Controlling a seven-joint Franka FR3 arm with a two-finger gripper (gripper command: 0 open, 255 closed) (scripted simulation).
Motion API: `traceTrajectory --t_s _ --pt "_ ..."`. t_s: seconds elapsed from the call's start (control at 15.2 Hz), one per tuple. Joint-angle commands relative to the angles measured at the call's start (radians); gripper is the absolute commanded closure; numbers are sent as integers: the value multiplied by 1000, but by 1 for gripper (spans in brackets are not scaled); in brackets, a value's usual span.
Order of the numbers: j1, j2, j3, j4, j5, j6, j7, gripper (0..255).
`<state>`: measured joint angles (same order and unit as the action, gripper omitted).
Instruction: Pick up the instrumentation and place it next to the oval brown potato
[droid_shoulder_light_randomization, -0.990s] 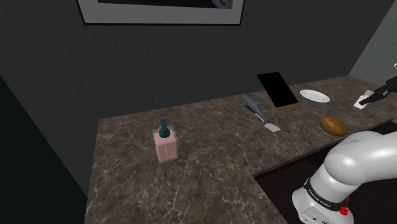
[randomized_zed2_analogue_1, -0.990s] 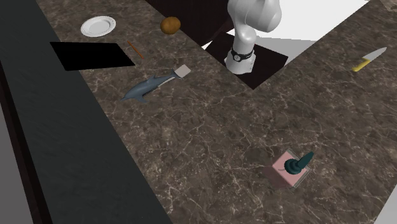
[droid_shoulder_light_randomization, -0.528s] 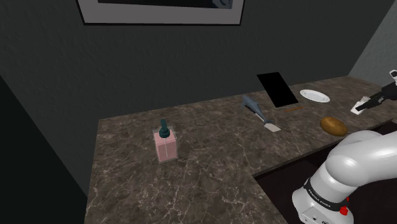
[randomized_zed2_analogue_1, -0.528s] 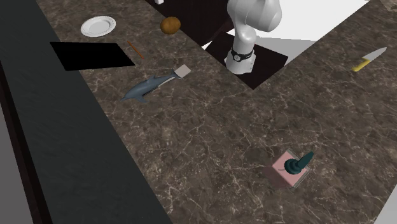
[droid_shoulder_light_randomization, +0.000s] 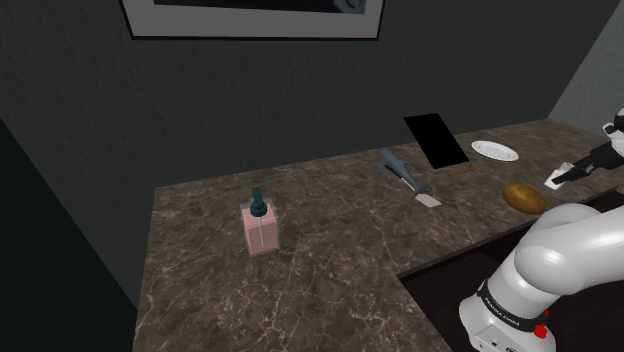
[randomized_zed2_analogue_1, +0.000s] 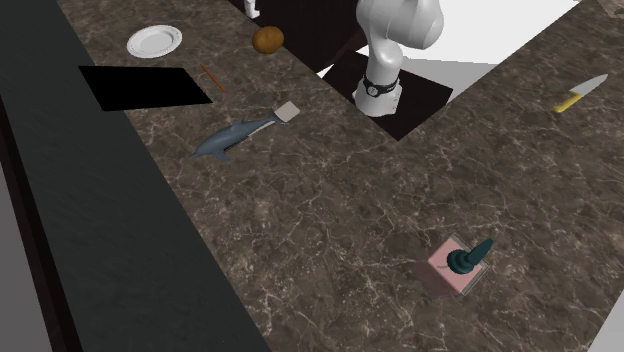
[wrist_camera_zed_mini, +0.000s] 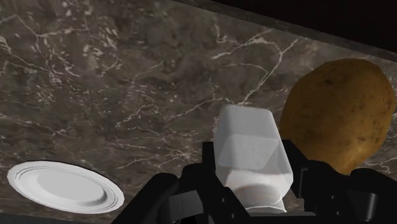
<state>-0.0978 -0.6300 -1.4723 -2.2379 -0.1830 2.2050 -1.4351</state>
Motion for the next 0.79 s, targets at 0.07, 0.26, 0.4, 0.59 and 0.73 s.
traceTrajectory --t_s 0.07,0.26,0.4,0.59,0.73 --pt "30 0 -43 -19 -8 39 -8 255" --pt "60 -3 -87 -35 -18 74 -16 255" --pt "82 -5 -117 -44 -25 97 -21 255" --pt "116 -10 -164 -55 -37 131 -28 255" --pt "144 -16 -202 -63 -47 158 -32 255"
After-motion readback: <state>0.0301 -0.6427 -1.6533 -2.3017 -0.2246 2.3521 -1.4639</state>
